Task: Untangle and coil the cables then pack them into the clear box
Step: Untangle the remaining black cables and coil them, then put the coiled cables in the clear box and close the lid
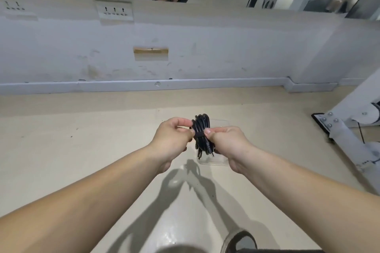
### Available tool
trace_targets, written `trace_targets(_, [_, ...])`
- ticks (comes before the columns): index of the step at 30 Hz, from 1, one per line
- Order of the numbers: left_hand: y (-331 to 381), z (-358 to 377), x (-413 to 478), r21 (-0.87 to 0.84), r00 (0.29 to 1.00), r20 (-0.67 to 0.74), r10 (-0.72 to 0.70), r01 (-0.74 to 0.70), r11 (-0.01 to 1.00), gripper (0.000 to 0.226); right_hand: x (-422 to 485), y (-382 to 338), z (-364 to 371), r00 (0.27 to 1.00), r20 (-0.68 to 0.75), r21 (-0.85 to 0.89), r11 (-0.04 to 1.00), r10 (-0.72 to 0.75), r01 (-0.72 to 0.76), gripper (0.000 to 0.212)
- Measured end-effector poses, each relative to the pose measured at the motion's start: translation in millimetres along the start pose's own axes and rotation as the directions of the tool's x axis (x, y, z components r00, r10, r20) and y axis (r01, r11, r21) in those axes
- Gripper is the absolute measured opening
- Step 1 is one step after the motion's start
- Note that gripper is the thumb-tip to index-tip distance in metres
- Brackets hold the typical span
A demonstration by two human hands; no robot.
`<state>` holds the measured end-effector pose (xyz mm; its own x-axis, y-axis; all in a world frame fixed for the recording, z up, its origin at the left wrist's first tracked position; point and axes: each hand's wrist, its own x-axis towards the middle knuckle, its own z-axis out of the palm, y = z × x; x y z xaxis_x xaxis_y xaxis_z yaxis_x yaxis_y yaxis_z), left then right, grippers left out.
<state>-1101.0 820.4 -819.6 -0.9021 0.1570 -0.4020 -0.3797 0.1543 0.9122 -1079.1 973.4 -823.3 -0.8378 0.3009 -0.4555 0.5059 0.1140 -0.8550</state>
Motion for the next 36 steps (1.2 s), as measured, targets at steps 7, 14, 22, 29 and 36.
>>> trace_targets(7, [-52.9, 23.1, 73.5, 0.091, 0.989, 0.003, -0.149, 0.148, 0.985, 0.012, 117.0, 48.7, -8.2, 0.983, -0.182, -0.159, 0.987, 0.005, -0.034, 0.026])
trace_targets(14, [-113.0, 64.5, 153.5, 0.188, 0.976, -0.001, -0.218, 0.214, 0.959, 0.009, 196.9, 110.1, -18.9, 0.981, -0.166, -0.529, 0.848, -0.101, -0.003, 0.046])
trace_targets(22, [-160.2, 107.6, 220.8, 0.378, 0.935, -0.044, -0.353, 0.343, 0.86, 0.026, 227.6, 167.1, -16.9, 0.977, 0.003, -0.872, 0.478, -0.214, 0.108, 0.027])
trace_targets(29, [-188.4, 114.8, 239.3, 0.283, 0.95, -0.022, -0.312, 0.305, 0.909, 0.002, 241.4, 176.3, -20.8, 0.978, 0.091, -0.934, 0.325, -0.186, 0.149, 0.018])
trace_targets(36, [-177.9, 93.8, 221.0, 0.156, 0.942, -0.188, -0.278, 0.308, 0.939, 0.014, 233.7, 134.6, 3.4, 0.845, 0.244, -0.923, 0.153, -0.476, 0.353, 0.012])
